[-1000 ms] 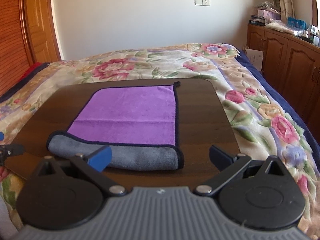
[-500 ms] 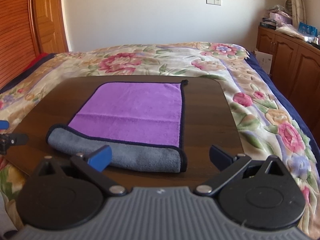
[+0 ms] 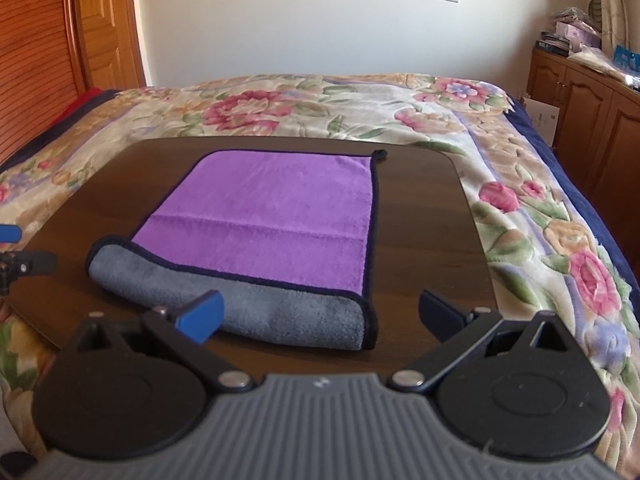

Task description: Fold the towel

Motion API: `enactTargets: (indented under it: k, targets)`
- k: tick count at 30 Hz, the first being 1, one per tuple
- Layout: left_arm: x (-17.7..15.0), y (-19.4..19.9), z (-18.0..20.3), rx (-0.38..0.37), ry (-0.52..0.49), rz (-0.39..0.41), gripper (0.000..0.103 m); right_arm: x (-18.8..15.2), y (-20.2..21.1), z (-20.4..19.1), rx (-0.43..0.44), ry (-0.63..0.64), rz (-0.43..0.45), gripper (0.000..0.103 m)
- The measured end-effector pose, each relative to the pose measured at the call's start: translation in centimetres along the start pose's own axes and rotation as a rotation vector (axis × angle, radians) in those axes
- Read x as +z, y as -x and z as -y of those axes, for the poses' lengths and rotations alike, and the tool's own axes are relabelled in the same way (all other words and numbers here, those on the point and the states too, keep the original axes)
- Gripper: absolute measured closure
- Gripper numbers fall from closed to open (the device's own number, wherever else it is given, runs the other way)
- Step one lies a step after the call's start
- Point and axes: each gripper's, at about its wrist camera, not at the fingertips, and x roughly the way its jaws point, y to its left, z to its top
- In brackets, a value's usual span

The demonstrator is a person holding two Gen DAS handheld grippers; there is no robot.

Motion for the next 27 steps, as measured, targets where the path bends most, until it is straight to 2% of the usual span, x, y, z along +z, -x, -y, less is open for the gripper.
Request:
enactTargets:
  k: [9,13,15,17,27]
  targets:
    - [0.3,-0.9,-0.1,-0.038,0.007,-0.015,0.009,0.4,-0.6,0.5,0.016,0.009,-0.014,0.000]
    - [0.4,-1.4,-0.1,-0.041,-0.002,-0.027,0.015,0.6,-1.1,0.7,0.025,0.010,-0.022,0.001]
    - [0.4,-1.6,-0.1,-0.047,-0.002,-0.031,0.016,0.7,-1.3,0.8,0.030,0.016,-0.030,0.008]
    - [0.5,-1.9,-0.2,-0.055,-0.002,-0.036,0.018,0.8,-1.6,1.0,0.033,0.021,-0.037,0.010]
    - [1.0,-3.7,-0.3,-0.081,-0.008,-0.069,0.025,1.2,-3.1,1.8,0.044,0.020,-0.071,0.017]
